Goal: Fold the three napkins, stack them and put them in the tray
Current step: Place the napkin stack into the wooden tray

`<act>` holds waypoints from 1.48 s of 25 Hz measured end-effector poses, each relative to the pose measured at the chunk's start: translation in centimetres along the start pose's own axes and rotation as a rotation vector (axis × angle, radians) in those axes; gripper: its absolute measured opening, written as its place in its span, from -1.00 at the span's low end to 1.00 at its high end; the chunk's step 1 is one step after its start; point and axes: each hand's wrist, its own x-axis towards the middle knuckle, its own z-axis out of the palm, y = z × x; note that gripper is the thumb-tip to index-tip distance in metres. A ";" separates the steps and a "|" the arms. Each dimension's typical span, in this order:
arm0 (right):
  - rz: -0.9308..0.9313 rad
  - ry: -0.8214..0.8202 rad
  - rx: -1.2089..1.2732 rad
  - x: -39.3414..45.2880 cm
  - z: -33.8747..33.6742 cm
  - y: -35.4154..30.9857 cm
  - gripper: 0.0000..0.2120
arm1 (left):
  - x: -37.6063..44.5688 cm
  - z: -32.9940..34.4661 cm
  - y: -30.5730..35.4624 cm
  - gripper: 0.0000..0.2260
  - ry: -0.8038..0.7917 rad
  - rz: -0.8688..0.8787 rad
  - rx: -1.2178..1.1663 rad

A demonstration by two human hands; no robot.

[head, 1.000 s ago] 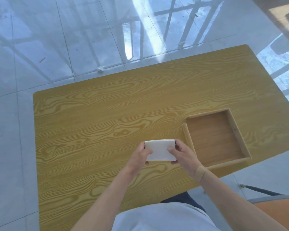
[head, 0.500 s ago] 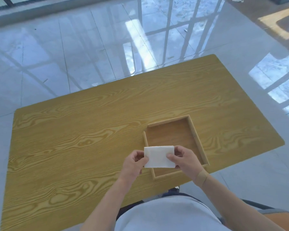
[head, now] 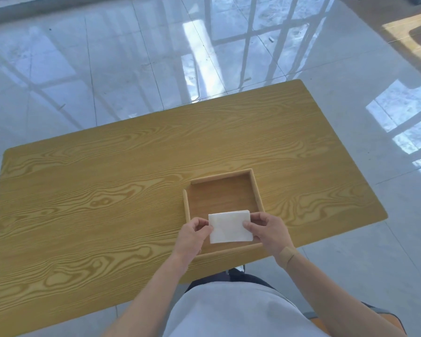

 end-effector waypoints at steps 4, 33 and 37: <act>0.026 -0.010 -0.080 1.7 0.0 -0.6 -0.93 | 1.6 0.1 -0.2 -0.97 -0.011 0.021 0.020; -0.094 -0.091 -0.681 8.5 1.9 -0.7 -0.80 | 7.7 1.9 -0.2 -0.93 0.186 -0.129 0.509; -0.128 -0.078 -0.768 8.6 2.2 -0.8 -0.73 | 7.8 2.0 0.2 -0.87 0.206 -0.092 0.679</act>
